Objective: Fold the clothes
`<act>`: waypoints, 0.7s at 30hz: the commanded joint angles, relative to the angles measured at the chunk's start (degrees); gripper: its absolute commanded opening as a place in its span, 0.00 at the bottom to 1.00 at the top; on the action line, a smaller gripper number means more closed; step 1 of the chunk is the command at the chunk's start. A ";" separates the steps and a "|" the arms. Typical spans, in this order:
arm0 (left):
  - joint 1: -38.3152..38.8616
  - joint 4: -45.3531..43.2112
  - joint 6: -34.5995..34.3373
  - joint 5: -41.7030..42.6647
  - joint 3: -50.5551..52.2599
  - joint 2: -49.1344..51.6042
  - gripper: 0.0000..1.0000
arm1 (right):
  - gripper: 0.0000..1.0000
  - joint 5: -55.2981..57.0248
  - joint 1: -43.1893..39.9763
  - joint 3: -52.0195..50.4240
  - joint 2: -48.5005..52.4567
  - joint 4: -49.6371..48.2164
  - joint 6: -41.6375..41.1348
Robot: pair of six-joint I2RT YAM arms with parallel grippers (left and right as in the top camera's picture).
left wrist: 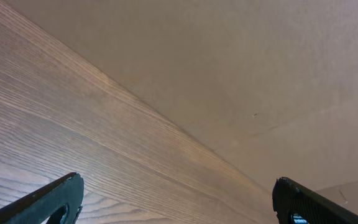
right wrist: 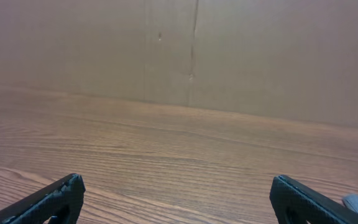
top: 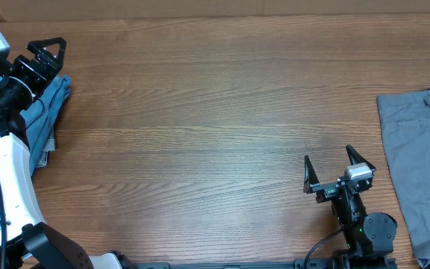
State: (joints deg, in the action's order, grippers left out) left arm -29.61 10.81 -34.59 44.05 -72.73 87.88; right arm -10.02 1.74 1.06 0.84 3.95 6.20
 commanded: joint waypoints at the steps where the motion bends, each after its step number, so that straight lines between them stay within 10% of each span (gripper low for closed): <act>1: 0.11 -0.13 0.31 -0.17 -0.28 0.13 1.00 | 1.00 0.57 -0.37 -0.61 -0.68 -0.17 -0.17; 21: 0.39 2.84 0.31 -1.55 -0.24 -2.60 1.00 | 1.00 0.57 -0.37 -0.61 -0.68 -0.20 -0.15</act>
State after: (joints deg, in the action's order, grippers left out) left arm -29.61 10.92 -34.59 44.05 -72.73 87.90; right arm -10.04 1.54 1.06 0.84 3.92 6.20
